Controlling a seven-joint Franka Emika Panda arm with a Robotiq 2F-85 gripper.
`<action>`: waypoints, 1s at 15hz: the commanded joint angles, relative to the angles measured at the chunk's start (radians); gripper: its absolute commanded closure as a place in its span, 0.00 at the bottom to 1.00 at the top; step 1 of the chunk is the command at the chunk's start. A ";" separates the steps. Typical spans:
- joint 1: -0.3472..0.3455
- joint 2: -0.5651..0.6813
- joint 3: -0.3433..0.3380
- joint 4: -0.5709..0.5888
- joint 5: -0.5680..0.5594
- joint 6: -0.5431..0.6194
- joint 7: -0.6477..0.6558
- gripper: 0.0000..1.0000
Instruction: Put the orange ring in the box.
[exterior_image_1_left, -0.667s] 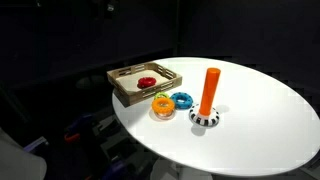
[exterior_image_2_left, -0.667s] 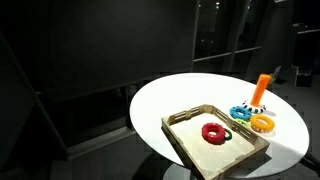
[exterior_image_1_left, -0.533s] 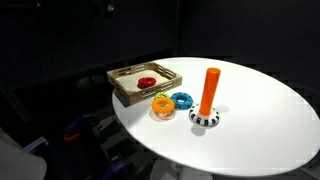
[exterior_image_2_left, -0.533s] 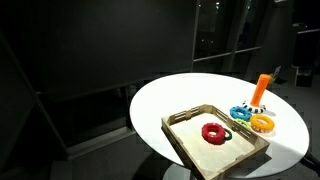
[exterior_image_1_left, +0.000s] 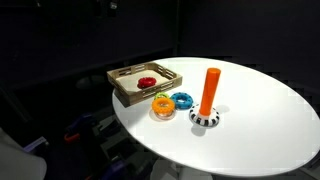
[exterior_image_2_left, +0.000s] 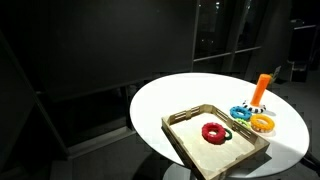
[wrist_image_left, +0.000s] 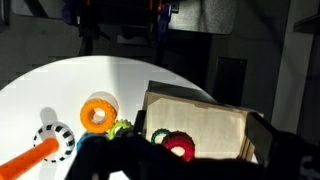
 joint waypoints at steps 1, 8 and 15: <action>-0.021 0.028 -0.017 0.066 -0.036 0.019 0.036 0.00; -0.111 0.063 -0.074 0.108 -0.156 0.097 0.119 0.00; -0.159 0.116 -0.177 0.043 -0.103 0.201 0.079 0.00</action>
